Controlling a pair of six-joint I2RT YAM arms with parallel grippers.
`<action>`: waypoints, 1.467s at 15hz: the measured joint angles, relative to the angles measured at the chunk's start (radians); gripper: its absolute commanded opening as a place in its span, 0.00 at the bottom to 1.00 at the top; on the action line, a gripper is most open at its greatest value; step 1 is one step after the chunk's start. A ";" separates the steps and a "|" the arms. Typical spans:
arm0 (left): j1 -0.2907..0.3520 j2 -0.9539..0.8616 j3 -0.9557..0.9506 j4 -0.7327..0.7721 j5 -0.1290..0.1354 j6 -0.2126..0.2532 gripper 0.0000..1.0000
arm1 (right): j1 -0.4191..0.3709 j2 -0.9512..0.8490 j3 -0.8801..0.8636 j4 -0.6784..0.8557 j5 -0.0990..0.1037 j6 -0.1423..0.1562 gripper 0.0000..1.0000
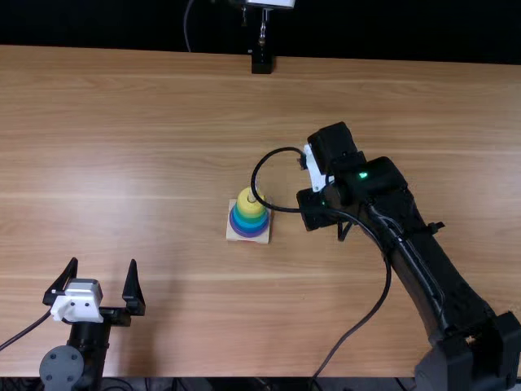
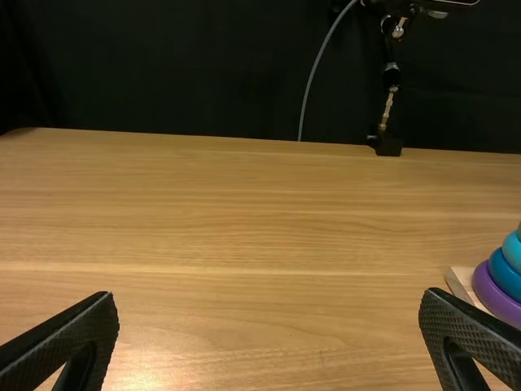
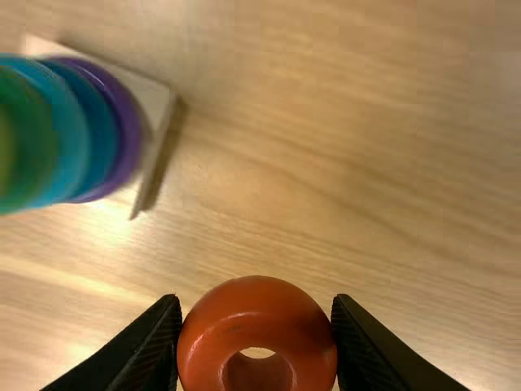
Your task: Build the Hanoi tower: stack the rings onto the peg from bottom to top in this color order: purple, dark blue, light blue, dark green, light green, yellow, orange.
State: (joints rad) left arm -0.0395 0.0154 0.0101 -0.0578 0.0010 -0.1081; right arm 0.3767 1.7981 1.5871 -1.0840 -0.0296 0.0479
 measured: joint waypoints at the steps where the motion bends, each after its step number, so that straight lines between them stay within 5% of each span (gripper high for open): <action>1: 0.000 0.000 0.000 0.000 -0.001 0.000 1.00 | 0.000 0.001 0.072 -0.042 0.000 0.000 0.00; 6: 0.000 0.000 0.000 0.000 0.000 0.000 1.00 | 0.016 0.002 0.274 -0.084 0.000 0.000 0.00; 14: 0.000 0.000 0.000 0.000 0.000 0.000 1.00 | 0.145 0.112 0.362 -0.084 -0.004 0.003 0.00; 22: 0.000 0.000 0.000 0.000 0.000 0.000 1.00 | 0.166 0.123 0.430 -0.083 -0.004 0.003 0.00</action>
State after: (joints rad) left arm -0.0395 0.0154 0.0101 -0.0578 0.0006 -0.1081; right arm 0.5426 1.9213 2.0174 -1.1671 -0.0338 0.0509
